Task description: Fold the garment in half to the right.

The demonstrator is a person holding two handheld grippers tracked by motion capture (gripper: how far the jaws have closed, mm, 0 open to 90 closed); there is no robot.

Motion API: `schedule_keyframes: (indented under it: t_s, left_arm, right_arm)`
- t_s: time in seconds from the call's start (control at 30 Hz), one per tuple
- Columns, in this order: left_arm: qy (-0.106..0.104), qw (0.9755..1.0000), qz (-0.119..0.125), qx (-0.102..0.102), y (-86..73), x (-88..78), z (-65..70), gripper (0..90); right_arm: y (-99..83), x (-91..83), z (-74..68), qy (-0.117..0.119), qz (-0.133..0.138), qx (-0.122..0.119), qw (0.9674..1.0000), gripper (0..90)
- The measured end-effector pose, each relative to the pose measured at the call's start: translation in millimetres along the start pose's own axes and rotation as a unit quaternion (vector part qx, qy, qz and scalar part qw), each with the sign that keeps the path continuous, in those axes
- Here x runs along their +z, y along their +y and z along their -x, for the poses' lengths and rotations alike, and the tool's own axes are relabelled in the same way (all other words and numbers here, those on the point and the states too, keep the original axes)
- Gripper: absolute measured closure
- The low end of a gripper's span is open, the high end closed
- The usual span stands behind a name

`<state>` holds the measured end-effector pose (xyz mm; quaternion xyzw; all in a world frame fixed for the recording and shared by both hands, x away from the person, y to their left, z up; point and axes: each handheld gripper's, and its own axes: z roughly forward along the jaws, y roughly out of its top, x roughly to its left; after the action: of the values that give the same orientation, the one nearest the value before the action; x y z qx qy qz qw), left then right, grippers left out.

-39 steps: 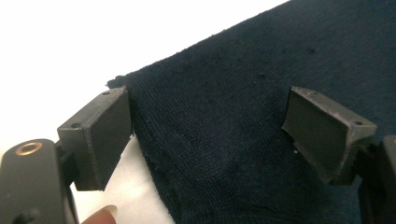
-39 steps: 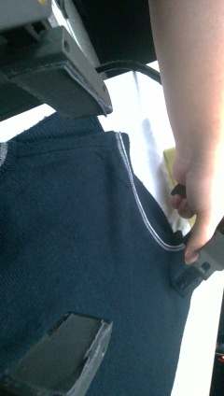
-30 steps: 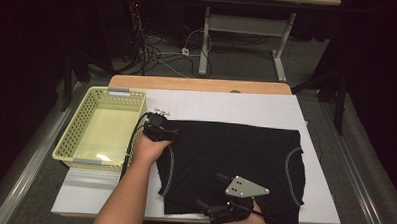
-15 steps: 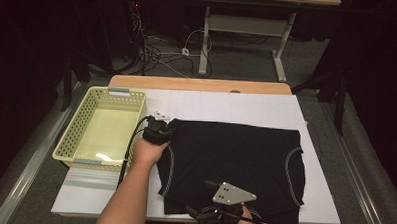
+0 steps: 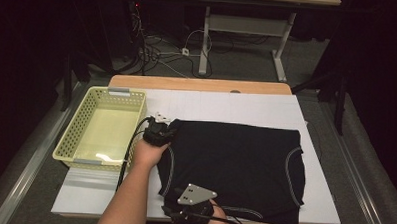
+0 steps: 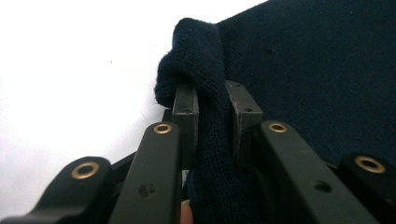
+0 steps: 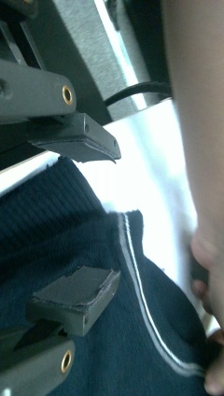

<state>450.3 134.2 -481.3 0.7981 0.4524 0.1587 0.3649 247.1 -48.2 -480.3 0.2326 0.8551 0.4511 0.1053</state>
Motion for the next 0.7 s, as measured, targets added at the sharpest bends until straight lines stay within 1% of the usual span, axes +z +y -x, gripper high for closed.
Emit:
schedule_keyframes:
  t_s: [0.1, 0.2, 0.3, 0.47, 0.6, 0.67, 0.7]
  left_arm:
    - [-0.001, 1.0000, 0.000, -0.001, 0.0, 0.0, -0.3, 75.2]
    - [0.001, 1.0000, 0.000, 0.001, -0.2, -0.1, 0.4, 75.1]
    - [0.001, 1.0000, 0.001, 0.001, -0.4, -0.3, 0.5, 75.0]
    - [0.002, 1.0000, 0.002, 0.003, -0.8, -0.6, 1.5, 75.0]
    - [0.004, 1.0000, 0.002, 0.006, -0.9, -0.7, 2.0, 75.0]
    - [0.004, 1.0000, 0.002, 0.007, -0.9, -0.7, 2.2, 75.0]
    - [0.005, 1.0000, 0.002, 0.008, -0.9, -0.7, 2.5, 75.0]
  right_arm:
    - [-1.6, 8.4, -5.5, -0.001, -0.021, -0.006, 0.9998, 35.3]
    - [-3.0, 14.6, -11.9, -0.025, -0.033, -0.035, 0.9985, 34.9]
    - [-4.2, 16.6, -15.8, -0.044, -0.039, -0.056, 0.9967, 38.5]
    - [-3.4, 16.0, -15.5, -0.057, -0.043, -0.057, 0.9958, 49.3]
    - [-2.6, 14.9, -12.7, -0.071, -0.047, -0.057, 0.9947, 63.6]
    - [-2.1, 14.6, -11.6, -0.083, -0.049, -0.057, 0.9937, 72.0]
    - [-1.9, 14.6, -10.8, -0.087, -0.049, -0.057, 0.9933, 74.3]
